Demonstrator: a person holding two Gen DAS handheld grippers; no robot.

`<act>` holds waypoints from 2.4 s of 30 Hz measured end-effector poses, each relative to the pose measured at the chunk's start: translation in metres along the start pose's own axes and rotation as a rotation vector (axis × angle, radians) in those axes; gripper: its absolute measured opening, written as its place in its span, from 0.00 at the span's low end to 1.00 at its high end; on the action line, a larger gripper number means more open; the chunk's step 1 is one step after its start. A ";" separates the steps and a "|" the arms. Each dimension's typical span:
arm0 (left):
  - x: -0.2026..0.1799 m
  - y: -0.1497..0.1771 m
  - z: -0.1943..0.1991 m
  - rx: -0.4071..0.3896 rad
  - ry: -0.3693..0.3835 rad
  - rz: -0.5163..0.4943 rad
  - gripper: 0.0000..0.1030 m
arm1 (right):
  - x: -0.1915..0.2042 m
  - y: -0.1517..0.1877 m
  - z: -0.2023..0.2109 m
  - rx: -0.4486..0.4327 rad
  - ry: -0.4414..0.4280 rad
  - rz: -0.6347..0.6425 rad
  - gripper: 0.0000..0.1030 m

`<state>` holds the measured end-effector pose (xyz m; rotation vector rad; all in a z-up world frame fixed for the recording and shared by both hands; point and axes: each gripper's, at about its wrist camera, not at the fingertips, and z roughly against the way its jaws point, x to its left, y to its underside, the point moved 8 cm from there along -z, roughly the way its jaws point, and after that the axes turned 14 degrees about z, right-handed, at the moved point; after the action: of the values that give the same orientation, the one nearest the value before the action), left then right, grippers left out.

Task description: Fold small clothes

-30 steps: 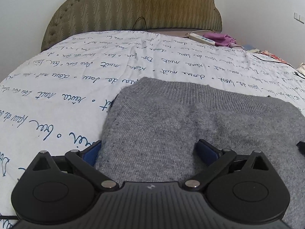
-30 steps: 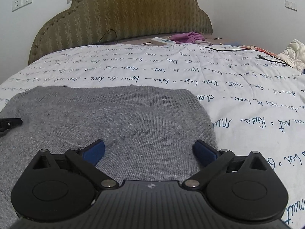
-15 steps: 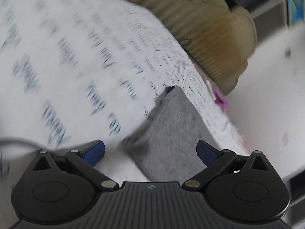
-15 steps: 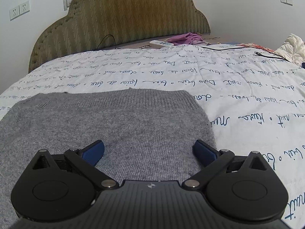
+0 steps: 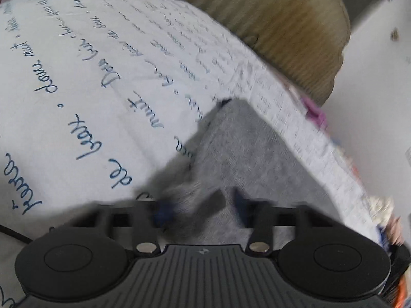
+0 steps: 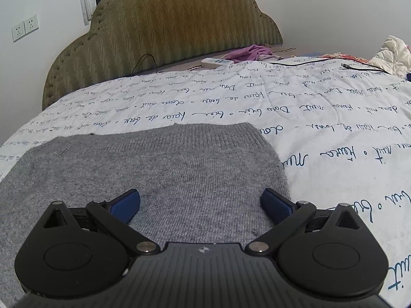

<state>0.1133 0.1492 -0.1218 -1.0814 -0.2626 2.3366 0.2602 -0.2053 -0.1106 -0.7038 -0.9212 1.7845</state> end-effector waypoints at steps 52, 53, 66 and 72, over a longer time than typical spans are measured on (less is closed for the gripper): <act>-0.216 0.209 0.001 0.057 0.286 -0.950 0.14 | -0.029 -0.093 -0.038 0.221 -0.425 -0.137 0.14; -0.219 0.221 -0.006 0.078 0.279 -0.971 0.14 | -0.041 -0.081 -0.042 0.240 -0.410 -0.162 0.14; -0.212 0.274 -0.027 0.142 0.234 -1.098 0.14 | -0.077 -0.039 -0.061 0.229 -0.438 -0.272 0.13; -0.203 0.250 0.024 0.113 0.418 -1.097 0.22 | -0.096 -0.035 -0.036 0.195 -0.481 -0.466 0.36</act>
<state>0.1035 -0.1702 -0.0727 -0.9742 -0.4183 1.1208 0.3408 -0.2762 -0.0961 0.0793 -1.0974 1.6076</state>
